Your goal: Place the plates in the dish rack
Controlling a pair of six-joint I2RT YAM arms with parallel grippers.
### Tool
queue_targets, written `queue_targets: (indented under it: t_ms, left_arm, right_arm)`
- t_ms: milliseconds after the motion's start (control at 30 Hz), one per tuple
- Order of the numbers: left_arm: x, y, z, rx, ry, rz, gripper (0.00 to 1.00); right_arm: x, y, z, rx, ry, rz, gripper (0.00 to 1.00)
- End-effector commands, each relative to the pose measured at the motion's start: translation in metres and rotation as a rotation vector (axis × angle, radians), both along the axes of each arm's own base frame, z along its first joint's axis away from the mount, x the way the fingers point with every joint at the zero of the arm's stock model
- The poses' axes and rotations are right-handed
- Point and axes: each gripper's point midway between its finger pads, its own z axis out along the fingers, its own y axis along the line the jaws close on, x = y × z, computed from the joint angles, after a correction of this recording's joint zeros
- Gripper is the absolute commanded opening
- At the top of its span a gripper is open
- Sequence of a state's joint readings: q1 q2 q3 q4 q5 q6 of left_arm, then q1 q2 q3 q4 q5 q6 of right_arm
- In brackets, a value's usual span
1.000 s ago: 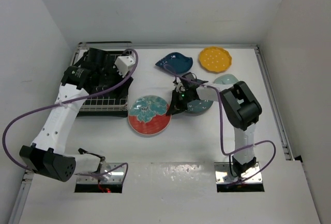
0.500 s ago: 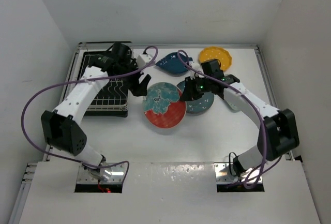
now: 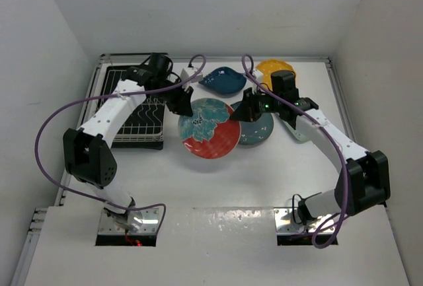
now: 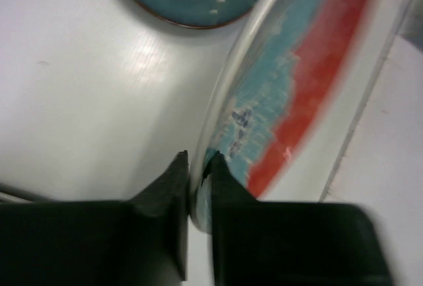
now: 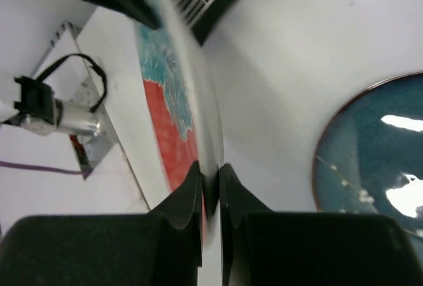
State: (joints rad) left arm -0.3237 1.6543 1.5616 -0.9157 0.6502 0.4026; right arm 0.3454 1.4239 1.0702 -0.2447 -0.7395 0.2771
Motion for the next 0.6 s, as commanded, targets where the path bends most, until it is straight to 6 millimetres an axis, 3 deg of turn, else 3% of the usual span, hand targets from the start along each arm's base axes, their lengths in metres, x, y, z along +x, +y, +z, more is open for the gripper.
queue_targets:
  t_ms: [0, 33, 200, 233, 267, 333, 367, 433, 467, 500, 567]
  left_arm:
    - [-0.004, -0.002, 0.033, -0.103, -0.045, -0.044, 0.04]
    - [-0.003, 0.0, 0.034, -0.112, -0.035, -0.031, 0.0]
    - [-0.004, 0.005, 0.059, -0.161, -0.065, -0.013, 0.0]
    - [-0.003, 0.005, 0.065, -0.17, -0.063, -0.002, 0.0]
    - [0.008, 0.017, 0.068, -0.144, -0.082, 0.056, 0.0]
    - [0.023, 0.028, 0.09, -0.132, -0.137, 0.133, 0.0]
    - [0.03, 0.035, 0.099, -0.136, -0.145, 0.192, 0.0]
    - [0.052, 0.059, 0.134, -0.128, -0.242, 0.317, 0.0]
    - [0.06, 0.067, 0.145, -0.139, -0.262, 0.369, 0.0]
    - [0.069, 0.086, 0.175, -0.143, -0.342, 0.434, 0.0]
    - [0.082, 0.117, 0.202, -0.141, -0.418, 0.545, 0.0]
  right_arm:
    - [0.004, 0.016, 0.08, 0.208, -0.219, 0.089, 0.0]
    - [0.007, 0.018, 0.076, 0.208, -0.201, 0.086, 0.0]
    - [0.025, 0.017, 0.074, 0.194, -0.204, 0.012, 0.0]
    - [0.033, 0.014, 0.07, 0.171, -0.203, -0.035, 0.07]
    - [0.037, 0.014, 0.067, 0.159, -0.195, -0.054, 0.4]
    - [0.053, 0.005, 0.062, 0.12, -0.186, -0.143, 0.69]
    - [0.056, 0.005, 0.062, 0.119, -0.18, -0.162, 0.92]
    - [0.068, -0.003, 0.059, 0.102, -0.167, -0.248, 1.0]
    - [0.07, -0.005, 0.061, 0.101, -0.171, -0.267, 1.0]
    - [0.074, -0.01, 0.058, 0.089, -0.169, -0.305, 1.0]
    - [0.077, -0.018, 0.056, 0.082, -0.166, -0.346, 1.0]
